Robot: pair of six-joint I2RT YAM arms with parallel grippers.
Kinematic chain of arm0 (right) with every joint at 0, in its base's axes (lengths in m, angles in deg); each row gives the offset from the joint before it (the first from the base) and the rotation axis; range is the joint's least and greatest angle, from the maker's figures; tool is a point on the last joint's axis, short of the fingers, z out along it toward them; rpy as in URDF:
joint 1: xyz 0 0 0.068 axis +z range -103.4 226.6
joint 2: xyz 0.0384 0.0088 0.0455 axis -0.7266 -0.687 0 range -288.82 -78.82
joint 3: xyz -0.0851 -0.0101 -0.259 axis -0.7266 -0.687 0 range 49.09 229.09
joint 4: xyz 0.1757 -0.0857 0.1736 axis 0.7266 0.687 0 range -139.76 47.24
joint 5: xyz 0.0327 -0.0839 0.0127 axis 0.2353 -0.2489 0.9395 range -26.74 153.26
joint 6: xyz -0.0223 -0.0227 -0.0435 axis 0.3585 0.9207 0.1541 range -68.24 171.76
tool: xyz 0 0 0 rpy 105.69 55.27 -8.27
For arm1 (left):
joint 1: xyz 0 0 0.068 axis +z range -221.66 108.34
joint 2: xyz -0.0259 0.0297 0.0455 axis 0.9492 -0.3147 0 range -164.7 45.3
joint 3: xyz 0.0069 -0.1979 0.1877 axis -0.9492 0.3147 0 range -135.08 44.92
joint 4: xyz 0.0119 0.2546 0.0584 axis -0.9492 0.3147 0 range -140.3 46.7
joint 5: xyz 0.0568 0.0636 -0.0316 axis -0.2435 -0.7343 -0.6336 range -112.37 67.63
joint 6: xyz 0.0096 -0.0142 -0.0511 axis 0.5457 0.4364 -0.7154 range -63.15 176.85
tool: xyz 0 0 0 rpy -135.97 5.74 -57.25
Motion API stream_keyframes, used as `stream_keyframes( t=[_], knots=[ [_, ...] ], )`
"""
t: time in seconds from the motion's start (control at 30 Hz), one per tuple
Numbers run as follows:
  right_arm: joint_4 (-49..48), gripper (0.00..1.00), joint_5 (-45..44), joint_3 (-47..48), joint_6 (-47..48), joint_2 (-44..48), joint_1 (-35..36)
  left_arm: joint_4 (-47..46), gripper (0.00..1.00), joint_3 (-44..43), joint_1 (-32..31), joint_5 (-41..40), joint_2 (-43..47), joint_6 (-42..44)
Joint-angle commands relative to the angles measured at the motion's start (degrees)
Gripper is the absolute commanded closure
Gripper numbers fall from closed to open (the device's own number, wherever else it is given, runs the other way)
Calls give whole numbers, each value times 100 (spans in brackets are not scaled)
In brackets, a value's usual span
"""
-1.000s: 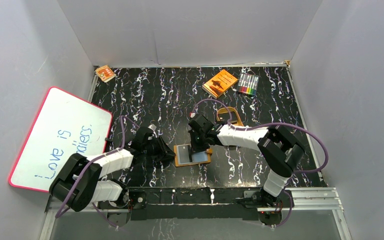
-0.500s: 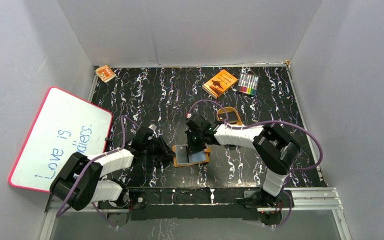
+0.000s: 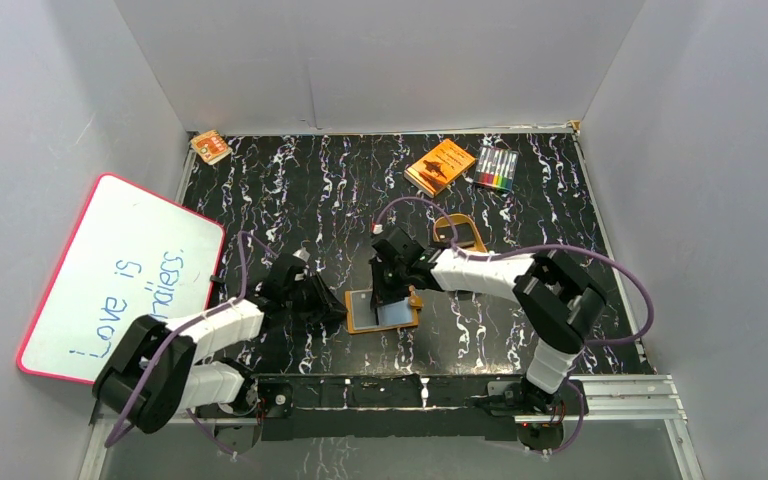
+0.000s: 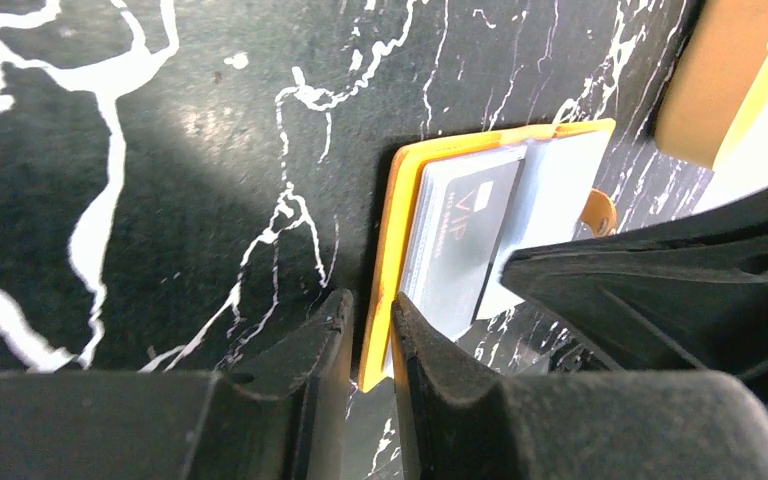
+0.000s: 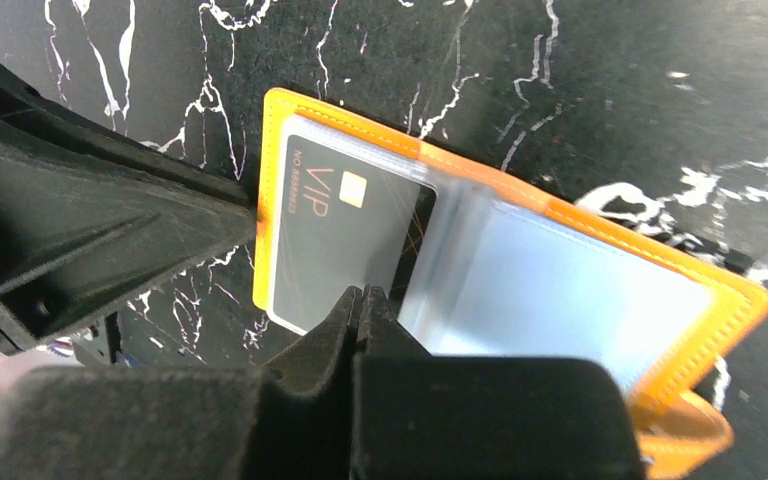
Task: Put the credit cards into the card holder
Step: Insert the credit card into the card holder, then pick up the credit card from the storage box.
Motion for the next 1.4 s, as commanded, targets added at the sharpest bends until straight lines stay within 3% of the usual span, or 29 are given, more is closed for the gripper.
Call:
stream_keyframes(
  t=[0.0,0.1,0.27,0.37,0.43,0.47,0.6,0.8,0.93,1.07,1.37],
  knots=[
    [337,83,-470,98,63,810,-23,936,79,-241,-19,-506,600,248],
    [514,72,-656,-23,124,1202,-68,1281,74,-413,-18,-571,894,322],
    [821,64,-1628,-481,174,2181,-349,1657,58,-758,-17,-563,1283,553],
    [762,43,-2117,-961,46,3051,-749,1986,46,-1052,-18,-734,1457,825],
    [453,27,-1874,-1327,66,3577,-1305,2266,36,-1309,-18,-1024,1530,1021],
    [352,25,-1712,-1458,43,3774,-1567,2365,30,-1425,-17,-1166,1554,1104],
    [50,23,-1409,-1875,-551,4125,-2340,2245,20,-1539,-17,-1383,1592,1219],
    [-984,23,-1750,-2388,-2008,4052,-2672,1444,17,-1147,-16,-1304,1706,823],
    [-1488,22,-1967,-2455,-2720,3548,-2936,1562,15,-1039,-17,-1351,1816,693],
    [-1643,22,-1781,-2224,-2889,2903,-3209,2230,13,-1174,-8,-1621,1748,516],
    [-1862,27,-1752,-2075,-3177,2067,-3321,2117,15,-896,-12,-1522,2098,377]
  ],
)
